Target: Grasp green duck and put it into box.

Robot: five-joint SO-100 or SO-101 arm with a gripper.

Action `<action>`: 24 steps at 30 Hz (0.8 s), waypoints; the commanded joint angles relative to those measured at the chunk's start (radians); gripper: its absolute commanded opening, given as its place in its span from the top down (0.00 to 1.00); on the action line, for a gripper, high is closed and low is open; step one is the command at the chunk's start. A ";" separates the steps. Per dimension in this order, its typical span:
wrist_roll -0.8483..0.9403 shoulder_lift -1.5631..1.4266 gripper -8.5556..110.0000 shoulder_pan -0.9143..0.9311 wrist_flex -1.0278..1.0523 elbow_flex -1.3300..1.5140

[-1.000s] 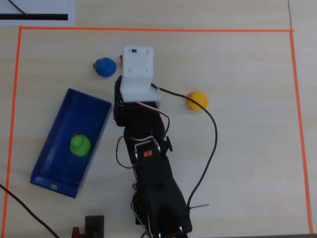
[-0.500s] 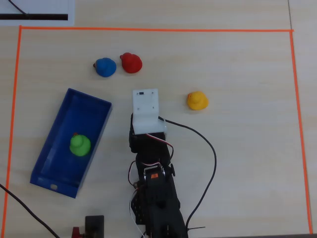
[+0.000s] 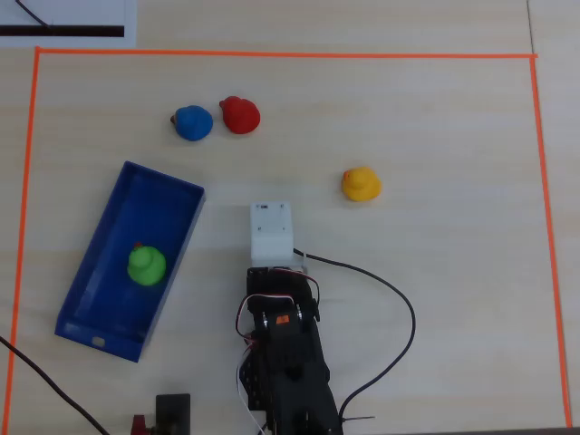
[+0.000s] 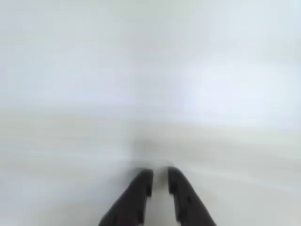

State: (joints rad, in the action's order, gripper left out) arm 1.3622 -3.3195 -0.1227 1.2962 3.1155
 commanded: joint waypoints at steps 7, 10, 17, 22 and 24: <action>-0.008 0.009 0.91 0.052 0.023 -0.005; -0.008 0.009 0.91 0.052 0.023 -0.005; -0.008 0.009 0.91 0.052 0.023 -0.005; -0.008 0.009 0.91 0.052 0.023 -0.005; -0.008 0.009 0.91 0.052 0.023 -0.005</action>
State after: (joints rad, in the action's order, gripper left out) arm 1.3652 -3.3241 -0.0782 1.3054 3.1155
